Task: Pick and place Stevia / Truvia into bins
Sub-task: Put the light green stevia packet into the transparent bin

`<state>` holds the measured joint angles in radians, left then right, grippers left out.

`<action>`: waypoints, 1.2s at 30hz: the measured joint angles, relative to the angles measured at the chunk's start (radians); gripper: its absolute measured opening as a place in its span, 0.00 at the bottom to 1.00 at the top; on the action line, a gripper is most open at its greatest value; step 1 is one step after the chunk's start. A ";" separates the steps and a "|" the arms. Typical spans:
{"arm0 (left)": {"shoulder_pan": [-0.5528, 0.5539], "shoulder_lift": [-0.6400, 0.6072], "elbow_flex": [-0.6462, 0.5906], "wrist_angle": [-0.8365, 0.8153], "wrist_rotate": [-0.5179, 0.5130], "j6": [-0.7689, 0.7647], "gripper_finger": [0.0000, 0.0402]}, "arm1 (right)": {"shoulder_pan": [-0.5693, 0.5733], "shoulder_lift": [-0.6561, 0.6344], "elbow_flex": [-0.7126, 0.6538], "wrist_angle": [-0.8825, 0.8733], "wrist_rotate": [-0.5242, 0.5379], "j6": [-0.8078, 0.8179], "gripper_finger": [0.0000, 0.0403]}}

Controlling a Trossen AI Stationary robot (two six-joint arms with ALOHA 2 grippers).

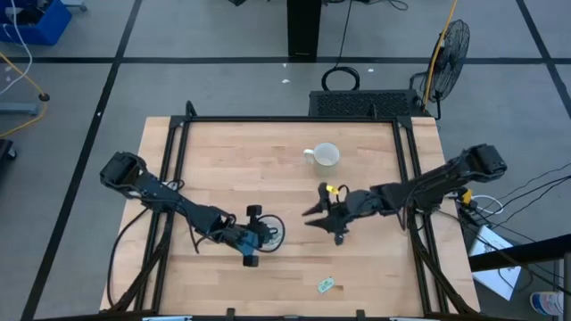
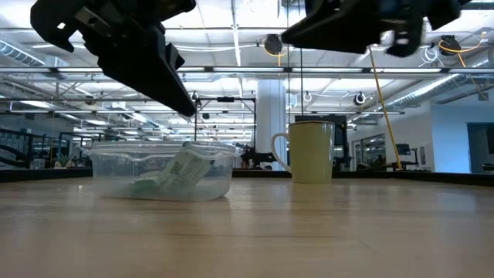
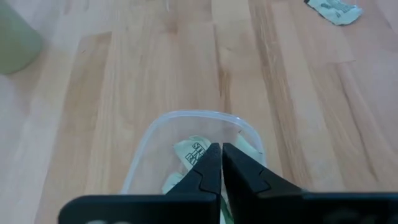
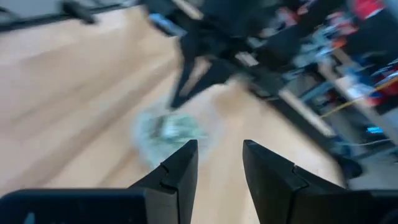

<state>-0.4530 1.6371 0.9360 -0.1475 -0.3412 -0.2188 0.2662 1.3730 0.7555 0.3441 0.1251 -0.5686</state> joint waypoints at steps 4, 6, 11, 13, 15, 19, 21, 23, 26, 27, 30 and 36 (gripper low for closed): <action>0.002 0.000 0.000 0.002 -0.001 0.005 0.07 | 0.054 -0.024 0.000 -0.127 -0.186 0.148 0.30; 0.007 0.000 0.000 0.002 -0.011 0.009 0.07 | 0.079 -0.020 0.000 -0.147 -0.339 0.272 0.30; 0.019 0.000 0.000 0.008 -0.060 0.007 0.08 | 0.180 0.042 0.000 -0.151 -0.466 0.461 0.30; 0.022 0.000 0.000 0.021 -0.062 0.007 0.08 | 0.204 0.083 0.000 -0.127 -0.470 0.511 0.30; 0.022 0.000 0.000 0.032 -0.062 0.000 0.08 | 0.217 0.117 -0.001 -0.099 -0.451 0.507 0.30; 0.022 0.000 0.000 0.050 -0.062 -0.001 0.08 | 0.252 0.193 -0.001 -0.012 -0.334 0.447 0.30; 0.021 0.000 0.000 0.048 -0.060 -0.001 0.08 | 0.256 0.230 0.000 0.028 -0.334 0.450 0.30; 0.021 0.000 0.000 0.049 -0.053 -0.002 0.08 | 0.263 0.266 0.000 0.044 -0.322 0.475 0.30; 0.021 0.000 0.000 0.048 -0.052 -0.016 0.08 | 0.282 0.340 0.000 0.095 -0.265 0.516 0.30; 0.021 0.000 0.000 0.048 -0.052 -0.022 0.08 | 0.289 0.367 0.000 0.111 -0.251 0.526 0.30; 0.021 0.000 0.000 0.048 -0.051 -0.030 0.08 | 0.300 0.438 0.000 0.179 -0.234 0.572 0.30; 0.021 0.000 0.000 0.048 -0.051 -0.030 0.08 | 0.317 0.474 0.001 0.273 -0.281 0.685 0.30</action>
<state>-0.4324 1.6371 0.9360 -0.0998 -0.3923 -0.2491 0.5830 1.8467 0.7563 0.6174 -0.1559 0.1164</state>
